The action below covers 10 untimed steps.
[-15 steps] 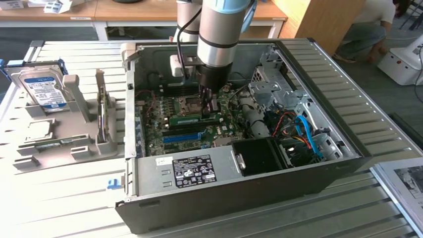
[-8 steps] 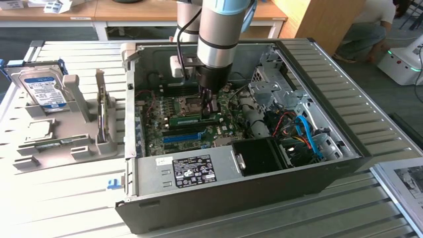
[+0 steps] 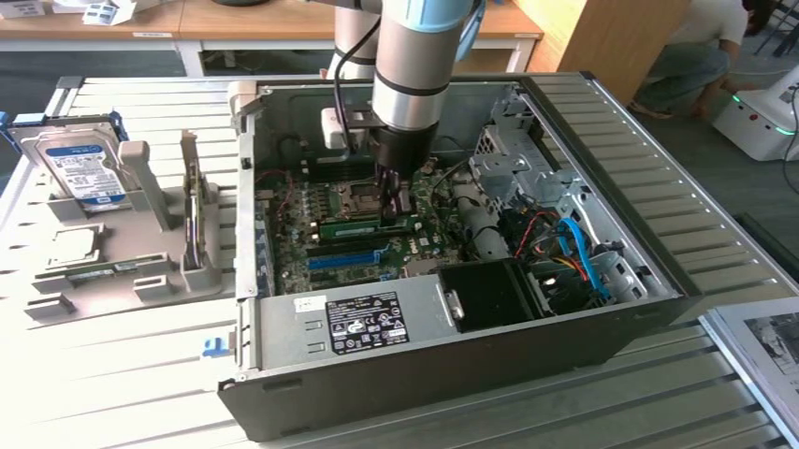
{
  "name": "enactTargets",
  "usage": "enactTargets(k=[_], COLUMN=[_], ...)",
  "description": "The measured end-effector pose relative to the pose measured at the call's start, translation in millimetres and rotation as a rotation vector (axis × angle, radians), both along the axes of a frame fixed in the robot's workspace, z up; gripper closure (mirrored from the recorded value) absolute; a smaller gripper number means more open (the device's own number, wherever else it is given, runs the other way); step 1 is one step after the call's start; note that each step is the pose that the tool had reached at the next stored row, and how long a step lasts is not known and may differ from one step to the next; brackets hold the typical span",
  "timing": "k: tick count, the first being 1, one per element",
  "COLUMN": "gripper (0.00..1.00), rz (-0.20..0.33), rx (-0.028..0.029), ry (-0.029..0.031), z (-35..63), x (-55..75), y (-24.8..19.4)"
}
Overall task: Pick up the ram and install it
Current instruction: 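Insert the ram into the slot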
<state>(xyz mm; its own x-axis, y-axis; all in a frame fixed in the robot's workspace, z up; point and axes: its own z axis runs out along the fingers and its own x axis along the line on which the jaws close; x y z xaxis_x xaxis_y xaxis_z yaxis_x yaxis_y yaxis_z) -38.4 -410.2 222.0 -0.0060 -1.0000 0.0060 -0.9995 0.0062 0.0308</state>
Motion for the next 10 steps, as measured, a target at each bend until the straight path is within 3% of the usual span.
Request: enactTargets(k=[10], gripper=[0.87], rz=[0.000], rx=[0.0002], ry=[0.0000], z=[-0.1], x=[0.0], y=[0.0])
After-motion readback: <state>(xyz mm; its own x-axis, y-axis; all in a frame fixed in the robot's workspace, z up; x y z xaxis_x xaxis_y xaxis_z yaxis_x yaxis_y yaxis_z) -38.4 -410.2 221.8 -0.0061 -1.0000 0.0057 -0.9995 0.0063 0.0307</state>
